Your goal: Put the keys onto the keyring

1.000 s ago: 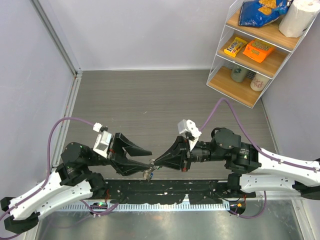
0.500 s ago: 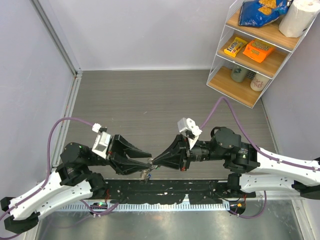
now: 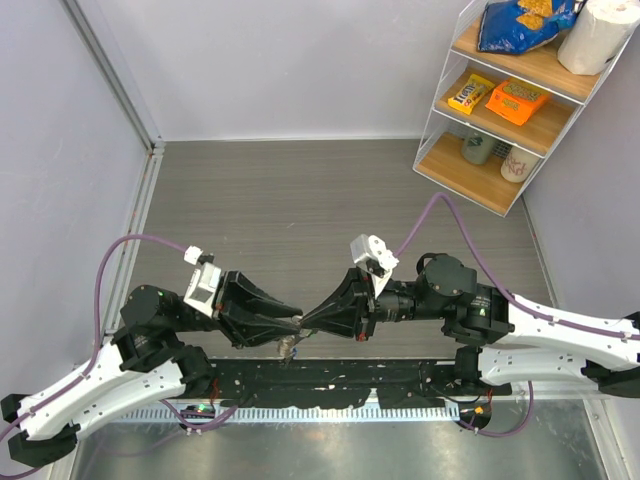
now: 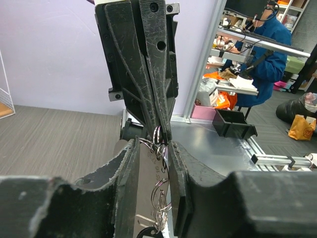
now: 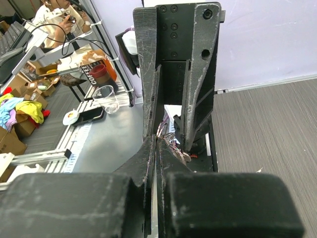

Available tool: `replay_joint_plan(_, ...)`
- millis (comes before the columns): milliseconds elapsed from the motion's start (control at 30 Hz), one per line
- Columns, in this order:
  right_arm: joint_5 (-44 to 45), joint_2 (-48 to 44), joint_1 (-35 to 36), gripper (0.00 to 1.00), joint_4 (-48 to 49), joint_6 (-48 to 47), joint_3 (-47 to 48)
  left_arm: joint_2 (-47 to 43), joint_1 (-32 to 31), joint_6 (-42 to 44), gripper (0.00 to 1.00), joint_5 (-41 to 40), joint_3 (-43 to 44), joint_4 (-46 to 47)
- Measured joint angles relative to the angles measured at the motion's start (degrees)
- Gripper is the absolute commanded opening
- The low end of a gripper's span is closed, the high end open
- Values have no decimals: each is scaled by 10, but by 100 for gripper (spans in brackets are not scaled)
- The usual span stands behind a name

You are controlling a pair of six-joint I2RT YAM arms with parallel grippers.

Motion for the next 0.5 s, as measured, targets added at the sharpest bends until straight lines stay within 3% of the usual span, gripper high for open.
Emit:
replay_joint_plan(267, 2, 1, 0, 6, 5, 0, 0, 0, 0, -2, 25, -1, 0, 3)
replay_joint_plan(333, 2, 1, 0, 6, 6, 0, 0, 0, 0, -2, 16, -1, 0, 4)
replay_joint_plan(400, 2, 1, 0, 5, 7, 0, 0, 0, 0, -2, 0, -2, 0, 4)
replay_joint_plan(500, 2, -1, 0, 5, 8, -3, 0, 0, 0, -8, 0, -5, 0, 5)
